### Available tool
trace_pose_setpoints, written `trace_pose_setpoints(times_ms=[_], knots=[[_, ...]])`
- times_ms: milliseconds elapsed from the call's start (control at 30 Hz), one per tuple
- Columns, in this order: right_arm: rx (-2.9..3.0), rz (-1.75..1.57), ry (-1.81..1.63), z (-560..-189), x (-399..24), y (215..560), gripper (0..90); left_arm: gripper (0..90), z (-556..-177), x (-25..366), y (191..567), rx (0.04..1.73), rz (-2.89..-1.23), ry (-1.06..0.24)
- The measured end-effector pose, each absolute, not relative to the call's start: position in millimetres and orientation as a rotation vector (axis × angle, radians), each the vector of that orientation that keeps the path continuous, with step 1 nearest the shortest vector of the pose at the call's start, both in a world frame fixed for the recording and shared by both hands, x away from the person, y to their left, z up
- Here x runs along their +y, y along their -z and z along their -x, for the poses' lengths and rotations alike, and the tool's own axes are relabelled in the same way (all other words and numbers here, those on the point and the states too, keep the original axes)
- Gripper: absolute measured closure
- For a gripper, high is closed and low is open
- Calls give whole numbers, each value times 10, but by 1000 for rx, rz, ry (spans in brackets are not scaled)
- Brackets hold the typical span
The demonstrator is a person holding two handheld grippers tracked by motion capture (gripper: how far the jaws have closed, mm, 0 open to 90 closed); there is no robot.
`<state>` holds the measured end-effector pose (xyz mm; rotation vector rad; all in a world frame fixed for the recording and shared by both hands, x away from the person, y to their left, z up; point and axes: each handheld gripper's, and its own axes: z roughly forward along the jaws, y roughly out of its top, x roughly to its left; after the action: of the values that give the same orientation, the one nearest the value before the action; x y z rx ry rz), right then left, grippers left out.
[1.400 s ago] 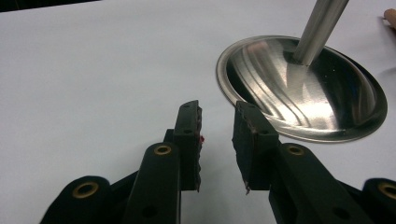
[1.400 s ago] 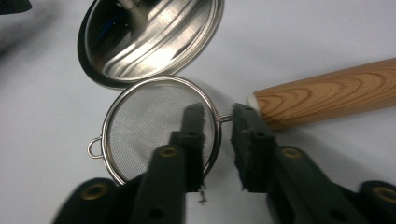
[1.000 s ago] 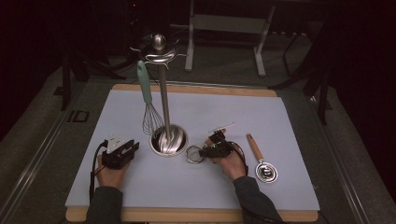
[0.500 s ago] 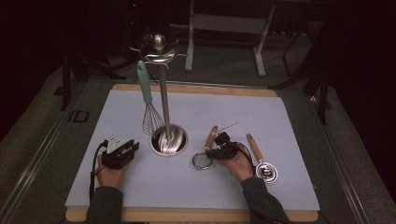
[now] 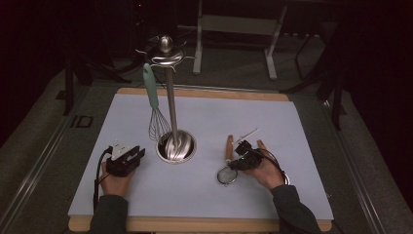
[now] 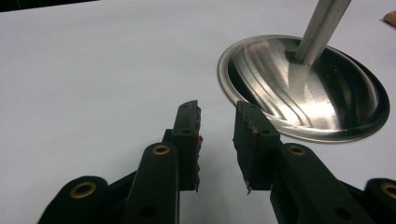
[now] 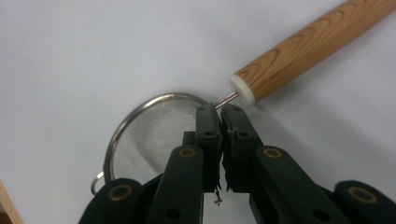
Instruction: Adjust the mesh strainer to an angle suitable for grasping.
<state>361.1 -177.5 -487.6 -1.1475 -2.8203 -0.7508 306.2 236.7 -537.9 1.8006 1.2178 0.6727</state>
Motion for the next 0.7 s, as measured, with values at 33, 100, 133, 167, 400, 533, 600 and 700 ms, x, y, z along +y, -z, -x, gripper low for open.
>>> trace_pose_setpoints(times_ms=[33, 100, 133, 167, 400, 533, 600, 700], knots=[[-2821, 1147, 745, -3635, -1804, 4870, 857, 708, -3061, 2366, 5379, 1217, -1803, -674], [-2802, 1155, 742, -3690, -1852, 4870, 851, 708, -3061, 2366, 5379, 1217, -1803, -674], [-2789, 1162, 742, -3705, -1863, 4872, 838, 707, -3061, 2366, 5379, 1218, -1803, -673], [-2780, 1173, 745, -3724, -1877, 4875, 806, 707, -3061, 2366, 5379, 1219, -1801, -673], [-2686, 1295, 835, -3838, -1973, 4868, 630, 702, -3062, 2368, 5380, 1220, -1800, -672], [-2642, 1386, 855, -3908, -2006, 4884, 624, 701, -3063, 2369, 5380, 1220, -1798, -671], [-2615, 1424, 879, -3932, -2027, 4893, 624, 700, -3063, 2368, 5380, 1221, -1799, -671], [-2569, 1467, 889, -3974, -2042, 4926, 638, 699, -3064, 2368, 5380, 1222, -1800, -672]])
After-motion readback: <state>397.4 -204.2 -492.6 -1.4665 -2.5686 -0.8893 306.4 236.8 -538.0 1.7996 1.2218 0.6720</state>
